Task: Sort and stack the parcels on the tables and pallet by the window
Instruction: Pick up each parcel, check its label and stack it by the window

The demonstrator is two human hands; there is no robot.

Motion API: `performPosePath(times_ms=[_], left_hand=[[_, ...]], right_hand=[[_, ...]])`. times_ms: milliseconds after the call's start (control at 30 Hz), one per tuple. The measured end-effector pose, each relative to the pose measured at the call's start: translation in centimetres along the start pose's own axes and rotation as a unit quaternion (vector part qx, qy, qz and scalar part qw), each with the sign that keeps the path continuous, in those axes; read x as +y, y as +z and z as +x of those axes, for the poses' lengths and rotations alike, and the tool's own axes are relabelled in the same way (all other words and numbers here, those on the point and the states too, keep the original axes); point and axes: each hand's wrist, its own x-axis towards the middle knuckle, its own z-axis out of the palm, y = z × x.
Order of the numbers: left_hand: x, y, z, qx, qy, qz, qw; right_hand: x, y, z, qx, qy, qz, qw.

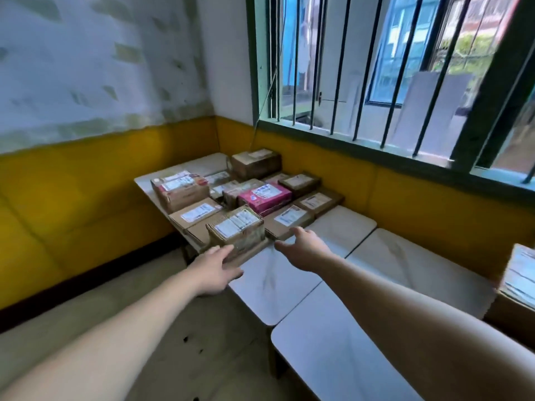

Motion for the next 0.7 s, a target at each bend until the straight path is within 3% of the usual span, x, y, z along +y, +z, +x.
performPosePath(times_ms=[233, 367, 700], left_hand=[[-5.4, -1.6, 6.6, 0.002, -0.033, -0.035, 0.999], [-8.6, -2.5, 11.3, -0.010, -0.010, -0.041, 0.999], [-12.8, -5.1, 22.7, -0.072, 0.068, -0.039, 0.994]], right_hand=[[-3.4, 3.7, 8.0, -0.036, 0.003, -0.002, 0.999], [-5.5, 6.4, 12.6, -0.034, 0.022, 0.012, 0.999], [-8.3, 12.5, 20.6, 0.033, 0.177, 0.136, 0.974]])
